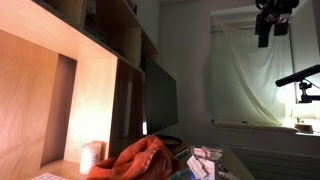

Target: Drop the box on the racket onto the floor

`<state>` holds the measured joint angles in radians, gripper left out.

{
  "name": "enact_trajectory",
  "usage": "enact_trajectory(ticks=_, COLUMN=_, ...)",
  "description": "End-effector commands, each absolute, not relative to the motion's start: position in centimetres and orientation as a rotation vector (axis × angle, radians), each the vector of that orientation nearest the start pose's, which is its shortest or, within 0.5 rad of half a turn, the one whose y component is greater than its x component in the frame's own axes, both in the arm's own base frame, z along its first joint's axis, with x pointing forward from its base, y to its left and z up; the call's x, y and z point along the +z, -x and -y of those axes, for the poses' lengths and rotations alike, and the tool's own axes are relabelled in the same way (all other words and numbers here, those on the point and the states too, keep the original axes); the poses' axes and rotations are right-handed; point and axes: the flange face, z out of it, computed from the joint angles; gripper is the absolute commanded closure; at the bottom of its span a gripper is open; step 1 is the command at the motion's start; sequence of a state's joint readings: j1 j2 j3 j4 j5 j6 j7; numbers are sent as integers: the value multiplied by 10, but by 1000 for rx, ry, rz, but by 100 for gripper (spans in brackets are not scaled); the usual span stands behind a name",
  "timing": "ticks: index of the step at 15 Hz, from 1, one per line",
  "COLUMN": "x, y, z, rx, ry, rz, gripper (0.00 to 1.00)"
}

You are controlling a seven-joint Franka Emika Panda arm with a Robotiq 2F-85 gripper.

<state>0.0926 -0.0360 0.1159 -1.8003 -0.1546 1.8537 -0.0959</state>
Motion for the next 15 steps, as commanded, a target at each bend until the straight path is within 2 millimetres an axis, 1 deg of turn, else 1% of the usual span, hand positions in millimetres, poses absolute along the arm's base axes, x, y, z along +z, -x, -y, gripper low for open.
enact_trajectory(ticks=1, x=562, y=-552, z=-106, rx=-159, ry=3239, rz=558, gripper=0)
enact_trajectory(ticks=4, x=562, y=-552, z=-106, rx=-159, ry=3239, rz=558, gripper=0)
enact_trajectory(ticks=9, x=558, y=-572, z=-109, rx=-117, ry=3248, rz=570, gripper=0)
enact_trajectory(ticks=15, x=564, y=-603, z=-121, rx=-143, ry=3209, rz=721, gripper=0)
